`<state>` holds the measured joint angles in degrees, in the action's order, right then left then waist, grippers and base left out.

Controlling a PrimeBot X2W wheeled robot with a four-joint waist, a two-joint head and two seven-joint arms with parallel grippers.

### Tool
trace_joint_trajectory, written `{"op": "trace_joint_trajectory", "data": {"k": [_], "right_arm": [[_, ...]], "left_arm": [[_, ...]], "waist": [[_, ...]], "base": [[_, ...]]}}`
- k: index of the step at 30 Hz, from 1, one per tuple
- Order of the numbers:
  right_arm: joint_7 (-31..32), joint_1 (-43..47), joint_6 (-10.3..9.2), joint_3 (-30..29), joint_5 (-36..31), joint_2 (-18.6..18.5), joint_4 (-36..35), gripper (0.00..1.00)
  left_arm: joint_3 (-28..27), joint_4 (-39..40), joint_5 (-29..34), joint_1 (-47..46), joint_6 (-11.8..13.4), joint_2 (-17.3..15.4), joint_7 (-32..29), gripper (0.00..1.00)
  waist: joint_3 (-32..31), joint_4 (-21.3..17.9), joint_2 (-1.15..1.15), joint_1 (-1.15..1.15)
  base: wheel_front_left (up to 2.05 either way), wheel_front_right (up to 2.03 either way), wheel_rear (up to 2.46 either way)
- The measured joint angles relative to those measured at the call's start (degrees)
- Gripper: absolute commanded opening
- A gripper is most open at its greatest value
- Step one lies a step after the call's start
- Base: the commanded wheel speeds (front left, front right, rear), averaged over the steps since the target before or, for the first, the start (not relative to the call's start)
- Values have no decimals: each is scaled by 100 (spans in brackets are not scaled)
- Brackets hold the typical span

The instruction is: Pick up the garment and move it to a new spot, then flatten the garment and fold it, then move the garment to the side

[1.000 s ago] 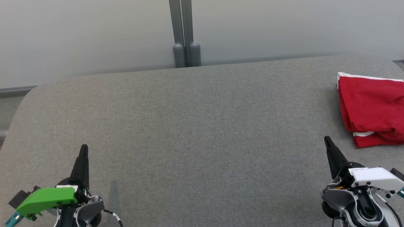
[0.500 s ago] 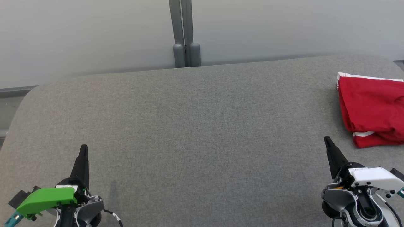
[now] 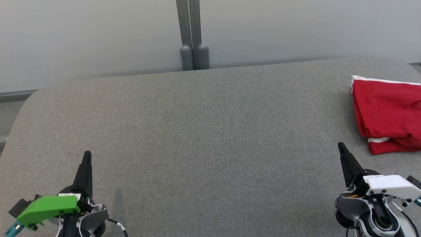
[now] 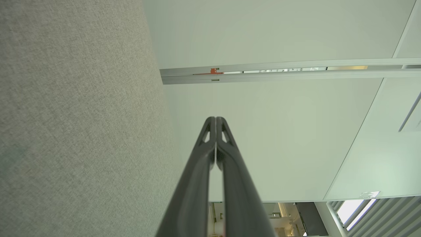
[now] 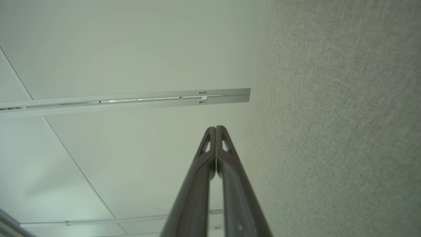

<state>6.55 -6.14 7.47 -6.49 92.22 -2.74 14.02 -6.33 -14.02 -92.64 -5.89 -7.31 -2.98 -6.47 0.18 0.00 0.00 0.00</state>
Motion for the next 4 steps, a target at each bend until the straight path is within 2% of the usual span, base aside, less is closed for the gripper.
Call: {"op": "trace_joint_trajectory", "data": {"k": [4], "right_arm": [[0,0,0,0,0,0,0,0]], "left_arm": [[-1,0,0,0,0,0,0,0]], "waist": [[0,0,0,0]], "base": [[0,0,0]]}}
